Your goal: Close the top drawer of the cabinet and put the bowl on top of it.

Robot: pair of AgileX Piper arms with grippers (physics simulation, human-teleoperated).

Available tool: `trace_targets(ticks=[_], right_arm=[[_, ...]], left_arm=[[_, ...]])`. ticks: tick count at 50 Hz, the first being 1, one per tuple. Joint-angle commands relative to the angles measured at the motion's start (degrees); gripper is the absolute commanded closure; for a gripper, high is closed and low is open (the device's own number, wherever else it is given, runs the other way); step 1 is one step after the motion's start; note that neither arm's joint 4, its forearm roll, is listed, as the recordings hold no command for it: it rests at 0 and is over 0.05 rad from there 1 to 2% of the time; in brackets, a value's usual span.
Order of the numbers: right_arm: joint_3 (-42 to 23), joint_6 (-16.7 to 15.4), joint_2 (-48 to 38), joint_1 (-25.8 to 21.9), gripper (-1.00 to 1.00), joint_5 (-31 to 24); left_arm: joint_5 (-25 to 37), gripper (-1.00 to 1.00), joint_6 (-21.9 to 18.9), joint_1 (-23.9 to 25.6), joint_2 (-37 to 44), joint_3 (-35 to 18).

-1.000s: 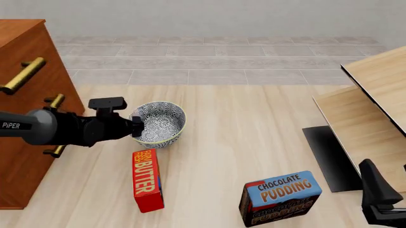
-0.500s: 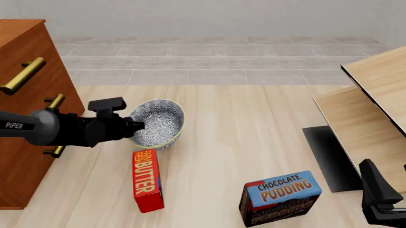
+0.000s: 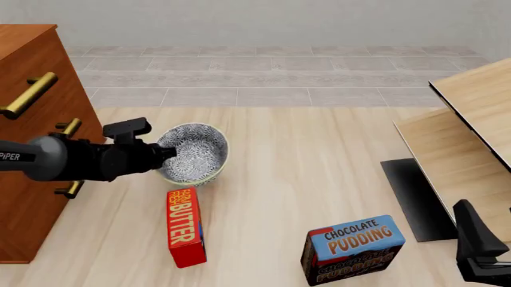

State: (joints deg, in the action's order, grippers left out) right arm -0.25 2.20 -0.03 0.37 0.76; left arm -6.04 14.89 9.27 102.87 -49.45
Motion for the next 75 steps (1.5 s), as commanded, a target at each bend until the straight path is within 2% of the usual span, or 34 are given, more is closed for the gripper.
trace_targets(ticks=[1, 3, 5, 16, 17, 29, 33, 37, 39, 46, 51, 53, 58, 63, 67, 70, 74, 75], right_arm=[[-0.2, 0.1, 0.0, 0.1, -1.00, 0.0], [0.0, 0.1, 0.0, 0.2, -1.00, 0.1], [0.0, 0.1, 0.0, 0.3, -1.00, 0.2], [-0.1, 0.2, 0.0, 0.4, -1.00, 0.2], [-0.1, 0.3, 0.0, 0.4, -1.00, 0.1], [-0.1, 0.2, 0.0, 0.4, -1.00, 0.2], [-0.1, 0.1, 0.0, 0.3, -1.00, 0.1], [0.0, -0.1, 0.0, 0.2, -1.00, 0.2], [-0.1, -0.1, 0.0, 0.2, -1.00, 0.1], [-0.2, -0.1, 0.0, 0.0, -1.00, -0.1], [-0.1, -0.2, 0.0, -0.1, -1.00, -0.1], [-0.1, -0.2, 0.0, -0.2, -1.00, -0.2], [0.0, -0.2, 0.0, -0.2, -1.00, -0.1], [0.0, -0.2, 0.0, -0.3, -1.00, -0.2], [0.0, -0.2, 0.0, -0.5, -1.00, -0.2], [0.0, -0.1, 0.0, -0.5, -1.00, -0.2], [-0.1, -0.1, 0.0, -0.5, -1.00, -0.2], [-0.1, -0.1, 0.0, -0.6, -1.00, -0.3]], left_arm=[[1.4, 1.00, 1.1, -0.7, -1.8, -0.4], [1.5, 1.00, 1.7, -0.4, -2.6, -0.4], [2.3, 1.00, 4.0, -0.5, -2.1, -0.7], [5.1, 1.00, 4.7, 0.7, -6.8, -1.0], [5.4, 1.00, 6.2, 1.7, -7.9, -0.8], [9.4, 1.00, 3.6, 1.1, -16.4, -2.1], [11.4, 1.00, 4.8, 1.6, -17.8, -2.6], [14.1, 1.00, 4.7, 1.4, -20.0, -3.6], [16.9, 1.00, 2.8, -1.1, -20.3, -4.8], [21.5, 1.00, 4.3, -1.2, -23.9, -5.6], [24.6, 1.00, 2.8, -1.3, -26.9, -6.0], [27.8, 1.00, 1.9, -3.2, -29.2, -6.4], [32.1, 1.00, 3.5, -3.4, -32.2, -6.3], [35.9, 1.00, 2.7, -3.3, -36.4, -6.1], [39.3, 1.00, 4.7, -3.5, -37.7, -5.6], [41.0, 1.00, 4.5, -3.1, -39.3, -6.0], [45.1, 1.00, 3.6, -5.8, -41.7, -6.3], [45.5, 1.00, 3.6, -5.2, -42.4, -6.6]])
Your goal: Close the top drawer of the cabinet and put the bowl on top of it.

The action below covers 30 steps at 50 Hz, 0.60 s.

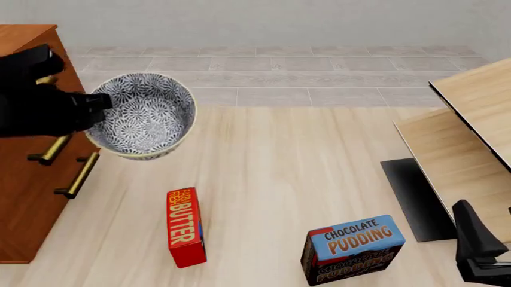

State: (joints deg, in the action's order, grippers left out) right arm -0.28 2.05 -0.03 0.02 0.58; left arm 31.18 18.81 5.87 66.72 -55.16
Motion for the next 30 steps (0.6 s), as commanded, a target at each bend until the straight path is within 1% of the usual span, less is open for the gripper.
trace_targets(ticks=[1, 3, 7, 8, 10, 12, 13, 15, 16, 18, 20, 22, 23, 24, 25, 27, 28, 29, 30], right_arm=[[-0.1, 0.0, 0.0, -0.2, -1.00, -0.1], [0.0, 0.0, 0.0, -0.3, -1.00, -0.1], [0.1, 0.0, 0.0, -0.1, -1.00, 0.1], [0.1, 0.0, 0.0, -0.1, -1.00, 0.1], [-0.1, 0.0, 0.0, -0.1, -1.00, 0.0], [-0.1, -0.1, 0.0, -0.1, -1.00, 0.0], [0.0, -0.1, 0.0, -0.1, -1.00, 0.0], [0.0, -0.1, 0.0, -0.1, -1.00, 0.1], [0.0, 0.0, 0.0, 0.0, -1.00, 0.1], [0.0, 0.0, 0.0, 0.0, -1.00, 0.1], [0.0, 0.0, 0.0, 0.1, -1.00, 0.2], [0.0, 0.0, 0.0, 0.0, -1.00, 0.2], [0.0, 0.0, 0.0, 0.0, -1.00, 0.2], [0.0, 0.0, 0.0, 0.0, -1.00, 0.2], [0.0, 0.0, 0.0, 0.1, -1.00, 0.3], [0.0, 0.1, 0.0, 0.1, -1.00, 0.3], [0.1, 0.1, 0.0, 0.1, -1.00, 0.3], [0.1, 0.1, 0.0, 0.1, -1.00, 0.4], [0.1, 0.1, 0.0, 0.1, -1.00, 0.4]], left_arm=[[8.8, 1.00, -0.1, -1.7, -6.6, -1.2], [10.7, 1.00, 2.9, -0.9, -6.8, -1.2], [14.3, 1.00, 3.6, -0.5, -8.3, -3.4], [14.3, 1.00, 3.6, -0.5, -8.3, -3.4], [16.8, 1.00, 5.0, 0.0, -9.4, -5.1], [17.5, 1.00, 5.1, -0.7, -9.6, -5.6], [18.1, 1.00, 5.8, -1.4, -10.0, -5.7], [20.0, 1.00, 5.5, -1.0, -9.1, -6.9], [21.2, 1.00, 3.2, -2.0, -8.4, -8.3], [22.3, 1.00, 3.5, -3.9, -8.7, -9.4], [23.6, 1.00, 4.5, -3.5, -8.4, -11.1], [25.2, 1.00, 4.5, -4.3, -8.3, -13.1], [25.7, 1.00, 5.4, -5.0, -8.5, -13.4], [25.7, 1.00, 5.4, -5.0, -8.5, -13.4], [26.5, 1.00, 6.1, -4.4, -8.2, -14.3], [28.0, 1.00, 6.7, -5.0, -8.4, -15.9], [28.5, 1.00, 6.9, -4.5, -8.4, -16.5], [29.1, 1.00, 6.6, -5.0, -8.5, -17.3], [30.3, 1.00, 6.4, -7.7, -8.6, -18.1]])
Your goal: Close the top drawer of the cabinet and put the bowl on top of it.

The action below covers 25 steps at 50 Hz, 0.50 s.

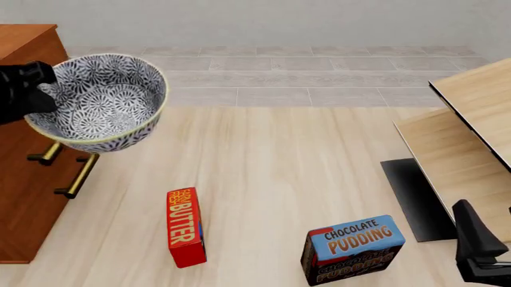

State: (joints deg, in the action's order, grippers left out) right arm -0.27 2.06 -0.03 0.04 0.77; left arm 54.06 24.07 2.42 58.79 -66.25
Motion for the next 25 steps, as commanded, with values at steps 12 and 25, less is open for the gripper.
trace_targets(ticks=[12, 25], right_arm=[[-0.1, -0.1, 0.0, 0.0, -1.00, 0.1], [-0.1, -0.1, 0.0, -0.1, -1.00, 0.1]], left_arm=[[13.7, 1.00, 6.0, -7.0, 2.4, -15.9], [15.8, 1.00, 9.3, -10.4, 5.2, -22.5]])
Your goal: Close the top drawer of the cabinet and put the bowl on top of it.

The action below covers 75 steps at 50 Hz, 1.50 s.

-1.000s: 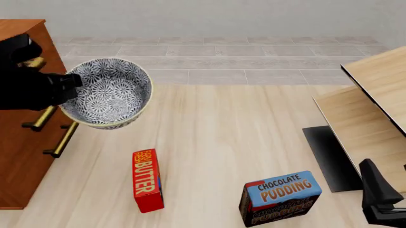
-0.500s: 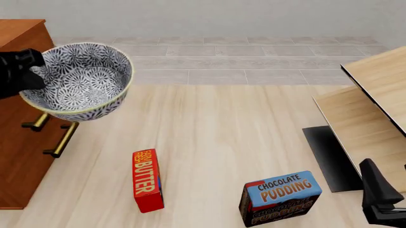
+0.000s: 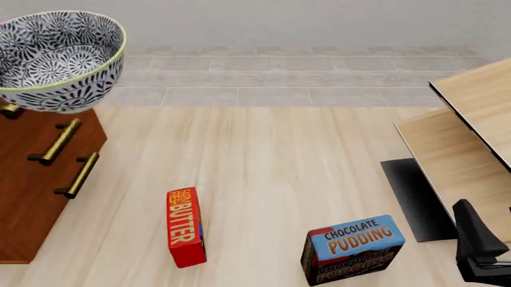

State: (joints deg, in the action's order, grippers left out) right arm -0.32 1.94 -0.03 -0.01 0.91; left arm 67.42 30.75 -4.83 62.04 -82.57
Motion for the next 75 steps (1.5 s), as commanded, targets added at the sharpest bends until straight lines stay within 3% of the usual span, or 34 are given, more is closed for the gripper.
trace_targets(ticks=[1, 14, 33, 42, 64, 75], right_arm=[[-0.1, 0.0, 0.0, 0.0, -1.00, 0.0], [0.0, 0.2, 0.0, 0.1, -1.00, 0.0], [0.1, -0.3, 0.0, -0.3, -1.00, -0.4], [0.1, -0.3, 0.0, -0.3, -1.00, -0.5], [0.1, -0.3, 0.0, -0.1, -1.00, -0.4], [0.1, -0.1, 0.0, 0.1, -1.00, -0.4]], left_arm=[[2.5, 1.00, 2.7, -3.4, 2.2, -6.5], [2.5, 1.00, 3.7, -13.6, 6.4, -14.6], [2.5, 1.00, 7.0, -22.9, 11.8, -18.5], [2.5, 1.00, 9.8, -23.7, 12.7, -18.9], [2.5, 1.00, 10.0, -32.9, 19.0, -20.8], [2.5, 1.00, 9.9, -33.7, 20.3, -20.3]])
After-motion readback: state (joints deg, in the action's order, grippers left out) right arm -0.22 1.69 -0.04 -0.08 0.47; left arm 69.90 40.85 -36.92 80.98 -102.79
